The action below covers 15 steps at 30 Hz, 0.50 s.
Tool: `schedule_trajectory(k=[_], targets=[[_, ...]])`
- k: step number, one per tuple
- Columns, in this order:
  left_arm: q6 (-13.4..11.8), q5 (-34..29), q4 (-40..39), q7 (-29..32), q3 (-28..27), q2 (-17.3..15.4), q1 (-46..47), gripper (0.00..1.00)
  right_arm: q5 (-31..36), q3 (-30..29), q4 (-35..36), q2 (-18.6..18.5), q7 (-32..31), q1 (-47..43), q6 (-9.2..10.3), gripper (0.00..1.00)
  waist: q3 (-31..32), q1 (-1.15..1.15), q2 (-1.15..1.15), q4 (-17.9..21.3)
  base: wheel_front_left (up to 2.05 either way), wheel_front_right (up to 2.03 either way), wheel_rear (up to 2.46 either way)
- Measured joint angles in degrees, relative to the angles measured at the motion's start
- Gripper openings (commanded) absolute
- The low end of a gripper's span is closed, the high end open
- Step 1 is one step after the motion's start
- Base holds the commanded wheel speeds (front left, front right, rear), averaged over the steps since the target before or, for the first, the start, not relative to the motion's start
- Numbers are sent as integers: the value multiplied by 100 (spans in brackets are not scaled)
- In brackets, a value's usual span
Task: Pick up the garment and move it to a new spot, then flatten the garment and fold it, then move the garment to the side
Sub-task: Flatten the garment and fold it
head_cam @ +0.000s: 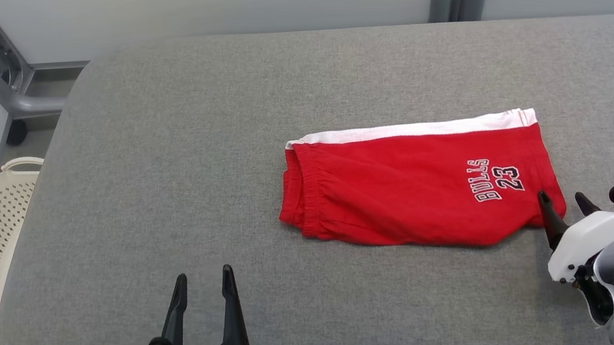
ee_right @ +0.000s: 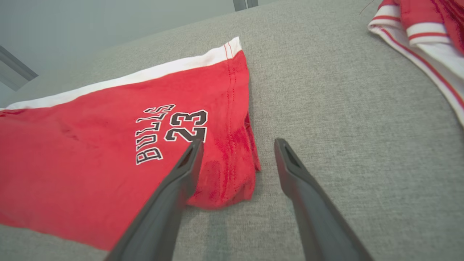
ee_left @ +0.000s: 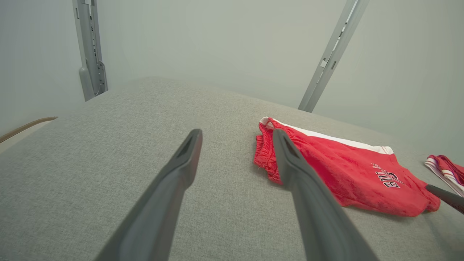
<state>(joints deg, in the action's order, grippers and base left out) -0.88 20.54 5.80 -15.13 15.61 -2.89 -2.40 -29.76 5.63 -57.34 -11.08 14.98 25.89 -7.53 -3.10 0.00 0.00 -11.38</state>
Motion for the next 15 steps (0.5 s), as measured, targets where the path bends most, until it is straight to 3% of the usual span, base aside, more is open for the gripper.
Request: schedule_trajectory(k=[6, 15], targets=[[-112, -22, 285, 0, -126, -10, -34, 100, 569, -542, 528, 65, 1, -197, 1, 100, 191, 0, 0, 74, 0, 0, 0], [-411, -18, 678, 27, -474, -177, -40, 100, 2037, -1491, 2265, 617, 1, -1099, 0, 100, 508, 0, 0, 390, 0, 0, 0]])
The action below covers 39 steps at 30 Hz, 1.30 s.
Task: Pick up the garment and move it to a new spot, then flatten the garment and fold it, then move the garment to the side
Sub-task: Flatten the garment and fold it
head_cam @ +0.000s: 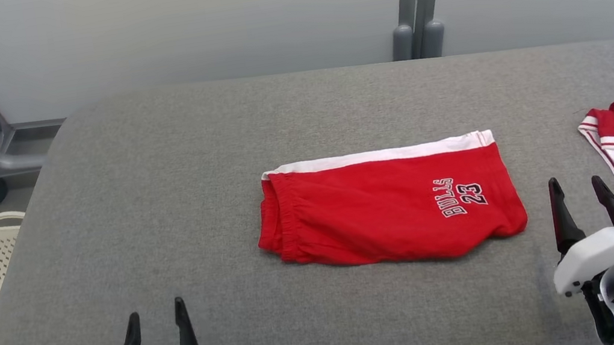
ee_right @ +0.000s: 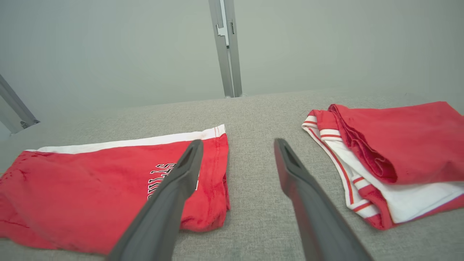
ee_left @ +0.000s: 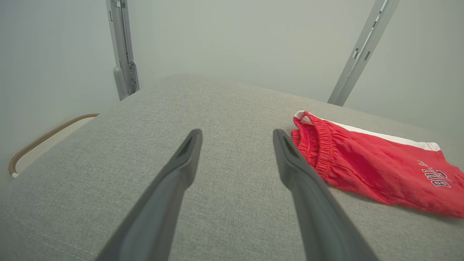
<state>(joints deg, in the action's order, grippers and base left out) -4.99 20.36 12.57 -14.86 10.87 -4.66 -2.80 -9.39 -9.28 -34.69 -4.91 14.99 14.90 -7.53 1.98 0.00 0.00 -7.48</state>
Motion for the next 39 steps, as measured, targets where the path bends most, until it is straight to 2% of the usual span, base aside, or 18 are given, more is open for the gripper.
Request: schedule_trajectory(k=[3, 7, 13, 17, 28, 39], targets=[[-79, 14, 56, 1, -118, -70, 3, 100, 323, -58, 436, 142, -1, -291, 2, 100, 64, 0, 0, 148, 0, 0, 0], [-103, -89, 60, 0, -138, -230, 3, 100, 557, 178, 948, 194, -141, -556, 1, 100, 140, 0, 0, 355, 0, 0, 0], [157, -238, 33, -10, -89, -494, 7, 100, 287, 636, 1557, 204, -334, -860, 1, 100, 222, 0, 0, 668, 0, 0, 0], [194, -260, 56, -12, -135, -512, 26, 100, 145, 855, 1813, 199, -415, -1014, 2, 100, 262, 0, 0, 843, 0, 0, 0], [69, -165, 274, 8, -277, -536, -4, 100, -58, 1198, 1734, 210, -557, -1227, 2, 100, 357, 0, 0, 1114, 0, 0, 0], [92, -33, 338, 26, -250, -552, -129, 100, -153, 1138, 1601, 208, -499, -1221, 2, 100, 347, 0, 0, 1097, 0, 0, 0]])
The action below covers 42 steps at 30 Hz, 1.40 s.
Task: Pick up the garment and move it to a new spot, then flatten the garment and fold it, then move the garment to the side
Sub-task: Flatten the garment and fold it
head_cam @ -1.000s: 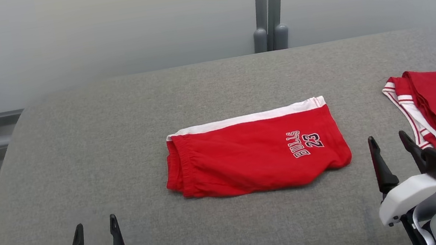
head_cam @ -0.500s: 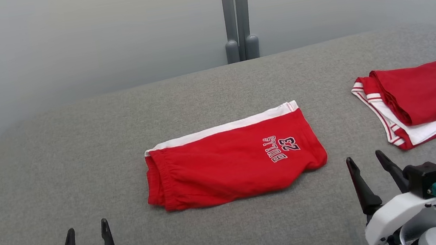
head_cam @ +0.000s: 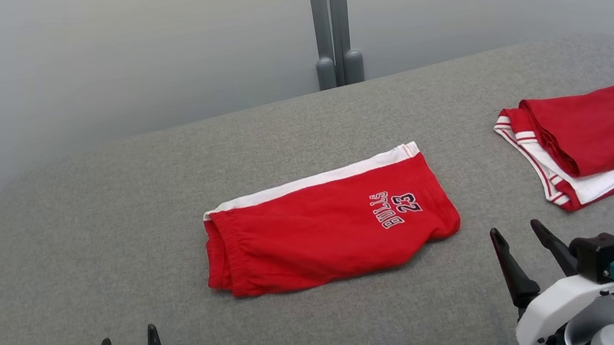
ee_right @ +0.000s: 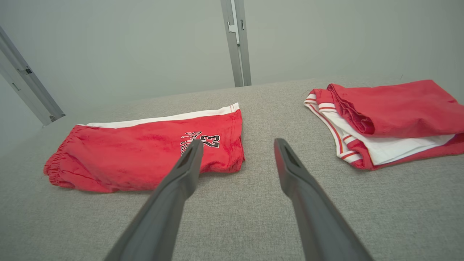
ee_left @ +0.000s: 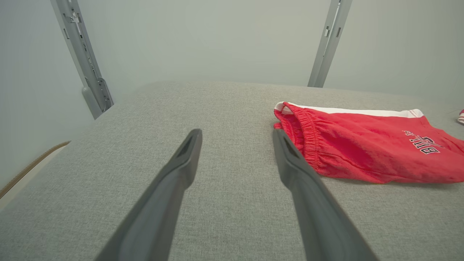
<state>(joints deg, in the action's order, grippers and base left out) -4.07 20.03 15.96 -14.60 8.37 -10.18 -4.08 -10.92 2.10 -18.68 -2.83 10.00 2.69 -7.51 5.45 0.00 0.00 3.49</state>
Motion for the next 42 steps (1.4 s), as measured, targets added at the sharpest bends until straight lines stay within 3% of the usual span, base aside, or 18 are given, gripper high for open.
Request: schedule_trajectory(k=[11, 21, 28, 42], targets=[[3, 36, -65, 90, 96, -5, 4, 100, 76, -164, -47, 0, -165, 258, 0, 100, -80, 0, 0, -104, 0, 0, 0], [-40, -56, -293, 32, 129, -68, 88, 100, 130, -624, -788, -4, -2031, 1527, 1, 100, -380, 0, 0, -210, 0, 0, 0], [33, -144, -313, -2, 276, -46, 380, 100, 471, -1360, -1559, -122, -3186, 2514, 1, 100, -678, 0, 0, -505, 0, 0, 0], [156, -185, -189, -18, 411, 54, 826, 100, 1205, -2025, -2571, -288, -4120, 3710, 1, 100, -1435, 0, 0, -1241, 0, 0, 0]])
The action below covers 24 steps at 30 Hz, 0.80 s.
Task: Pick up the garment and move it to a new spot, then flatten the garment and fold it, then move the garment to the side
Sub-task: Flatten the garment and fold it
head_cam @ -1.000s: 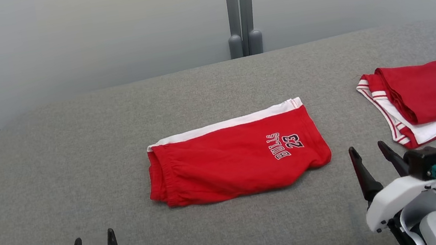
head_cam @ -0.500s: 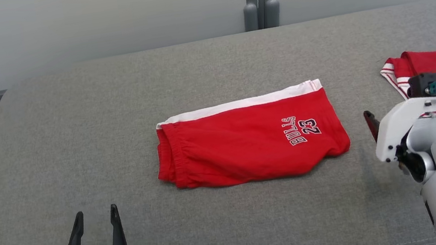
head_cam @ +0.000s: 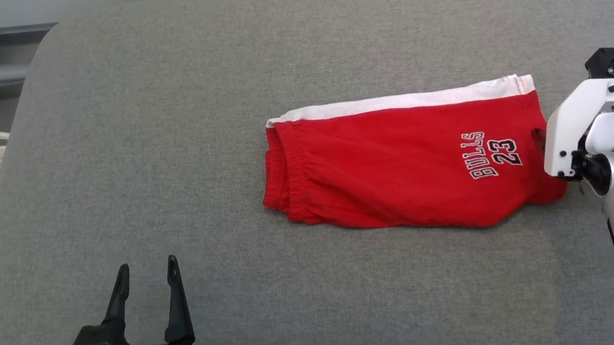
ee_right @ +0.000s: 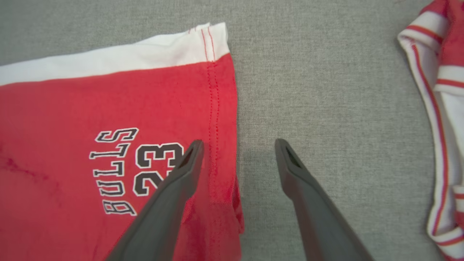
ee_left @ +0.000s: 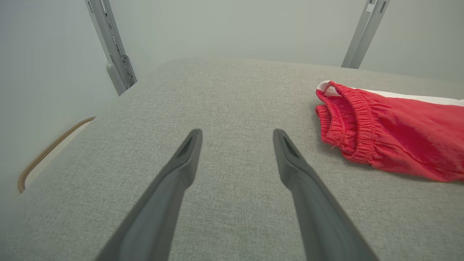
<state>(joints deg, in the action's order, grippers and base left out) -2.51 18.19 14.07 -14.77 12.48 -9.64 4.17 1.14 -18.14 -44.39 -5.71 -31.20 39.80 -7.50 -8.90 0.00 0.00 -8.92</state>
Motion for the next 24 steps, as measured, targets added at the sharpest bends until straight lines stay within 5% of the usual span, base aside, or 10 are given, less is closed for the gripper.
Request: schedule_trajectory(k=[12, 15, 16, 24], targets=[[98, -8, 176, -18, 74, 56, 142, 100, 490, -532, -434, 38, -516, 335, 2, 100, -394, 0, 0, -430, 0, 0, 0], [100, -8, 207, -19, 75, 69, 154, 100, 490, -600, -491, 49, -590, 412, 14, 13, -425, 0, 0, -465, 0, 0, 0], [102, -8, 220, -19, 73, 71, 157, 100, 490, -595, -512, 58, -606, 429, 16, 0, -420, 0, 0, -469, 0, 0, 0], [124, -8, 294, -19, 83, 102, 167, 100, 532, -615, -611, 163, -609, 435, 2, 0, -271, 0, 0, -479, 0, 0, 0]])
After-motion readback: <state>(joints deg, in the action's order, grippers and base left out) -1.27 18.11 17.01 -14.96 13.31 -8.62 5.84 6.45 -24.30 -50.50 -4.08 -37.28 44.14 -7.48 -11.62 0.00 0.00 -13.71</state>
